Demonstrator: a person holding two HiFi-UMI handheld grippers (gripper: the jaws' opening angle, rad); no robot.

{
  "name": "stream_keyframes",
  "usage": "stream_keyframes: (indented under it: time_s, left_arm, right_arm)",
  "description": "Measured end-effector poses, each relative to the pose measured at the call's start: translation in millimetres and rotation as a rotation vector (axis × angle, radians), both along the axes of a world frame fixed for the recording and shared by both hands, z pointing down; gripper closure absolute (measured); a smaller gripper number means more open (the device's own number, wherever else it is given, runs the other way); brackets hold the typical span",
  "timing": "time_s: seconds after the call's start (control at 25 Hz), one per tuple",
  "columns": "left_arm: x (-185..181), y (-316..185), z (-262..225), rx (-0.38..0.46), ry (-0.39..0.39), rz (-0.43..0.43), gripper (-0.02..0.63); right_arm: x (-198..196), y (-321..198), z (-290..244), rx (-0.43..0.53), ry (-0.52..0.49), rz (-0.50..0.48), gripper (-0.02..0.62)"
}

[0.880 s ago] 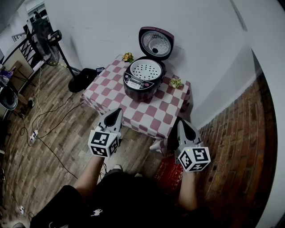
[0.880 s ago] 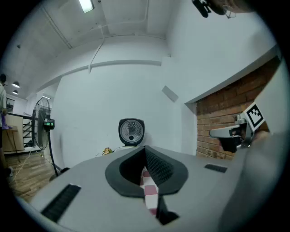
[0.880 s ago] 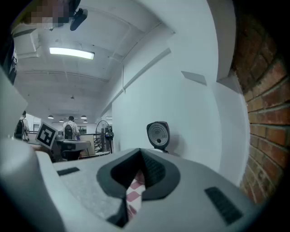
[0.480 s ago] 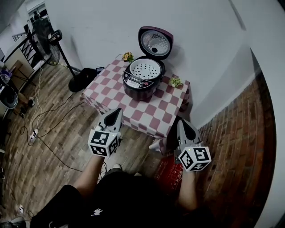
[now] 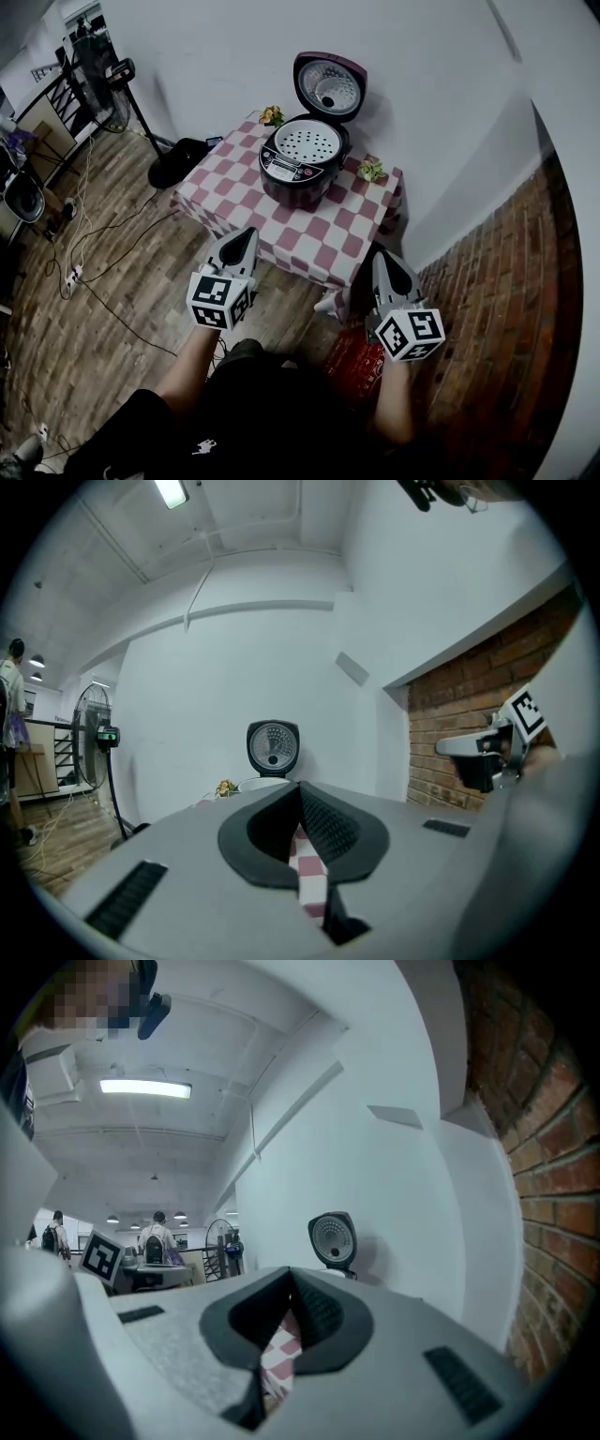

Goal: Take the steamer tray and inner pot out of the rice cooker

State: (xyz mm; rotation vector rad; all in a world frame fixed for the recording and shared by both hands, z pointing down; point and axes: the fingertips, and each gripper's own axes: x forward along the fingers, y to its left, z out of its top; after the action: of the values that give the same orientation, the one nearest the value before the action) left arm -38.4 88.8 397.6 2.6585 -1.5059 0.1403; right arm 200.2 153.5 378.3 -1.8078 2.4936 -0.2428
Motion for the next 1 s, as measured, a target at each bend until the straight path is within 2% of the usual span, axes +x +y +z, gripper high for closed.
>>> stream_keyframes:
  time_s: [0.28,0.52,1.0]
  left_arm:
    - [10,4,1,-0.011,0.016,0.012,0.602]
    - [17,-5,4,-0.005,-0.009,0.017,0.603]
    - [11,-55,19,-0.047,-0.020,0.023,0.603]
  right_arm:
    - [5,1,0,-0.004,-0.009,-0.010,0.592]
    - [3,-6,5,-0.012,-0.014,-0.024,0.592]
    - [-2,-52,15,-0.044,-0.005,-0.016,0.592]
